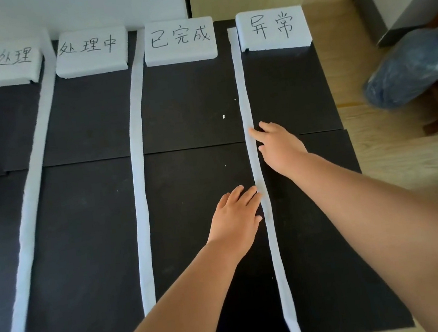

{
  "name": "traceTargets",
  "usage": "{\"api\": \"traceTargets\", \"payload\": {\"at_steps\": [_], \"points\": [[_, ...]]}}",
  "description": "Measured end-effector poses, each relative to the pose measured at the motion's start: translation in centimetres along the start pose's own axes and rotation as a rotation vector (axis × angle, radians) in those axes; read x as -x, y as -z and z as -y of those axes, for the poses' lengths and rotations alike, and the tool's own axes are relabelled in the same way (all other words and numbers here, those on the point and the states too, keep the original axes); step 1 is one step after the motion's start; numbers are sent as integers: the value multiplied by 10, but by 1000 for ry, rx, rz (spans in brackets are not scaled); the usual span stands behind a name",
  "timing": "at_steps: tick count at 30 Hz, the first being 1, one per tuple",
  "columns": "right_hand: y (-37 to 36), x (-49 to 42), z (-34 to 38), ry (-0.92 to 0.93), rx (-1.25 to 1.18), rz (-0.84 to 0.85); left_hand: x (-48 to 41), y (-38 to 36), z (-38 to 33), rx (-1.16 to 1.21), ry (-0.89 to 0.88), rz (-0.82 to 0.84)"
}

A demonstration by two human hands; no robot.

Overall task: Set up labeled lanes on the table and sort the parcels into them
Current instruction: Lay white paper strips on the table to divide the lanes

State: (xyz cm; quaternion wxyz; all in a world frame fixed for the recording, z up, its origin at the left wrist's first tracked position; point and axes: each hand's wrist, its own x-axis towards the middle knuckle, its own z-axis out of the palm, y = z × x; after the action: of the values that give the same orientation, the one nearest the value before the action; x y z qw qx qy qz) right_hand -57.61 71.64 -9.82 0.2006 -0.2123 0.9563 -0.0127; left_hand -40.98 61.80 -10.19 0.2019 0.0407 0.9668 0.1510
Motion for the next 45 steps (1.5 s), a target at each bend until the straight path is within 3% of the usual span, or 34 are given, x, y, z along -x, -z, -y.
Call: {"api": "traceTargets", "payload": {"at_steps": [7,22,26,37,45], "points": [[-20,75,7,-116,-169,-25,36,-13,-1,-65,-32,42],[-85,216,43,-70,-60,40,118,-30,-2,-108,-32,34],[-90,235,48,-65,-46,89,135,-32,-6,-104,45,8],[-64,276,53,76,-194,-2,204,-20,-19,35,299,-140],[-27,281,121,257,-195,-31,269,8,17,76,487,-302]]}}
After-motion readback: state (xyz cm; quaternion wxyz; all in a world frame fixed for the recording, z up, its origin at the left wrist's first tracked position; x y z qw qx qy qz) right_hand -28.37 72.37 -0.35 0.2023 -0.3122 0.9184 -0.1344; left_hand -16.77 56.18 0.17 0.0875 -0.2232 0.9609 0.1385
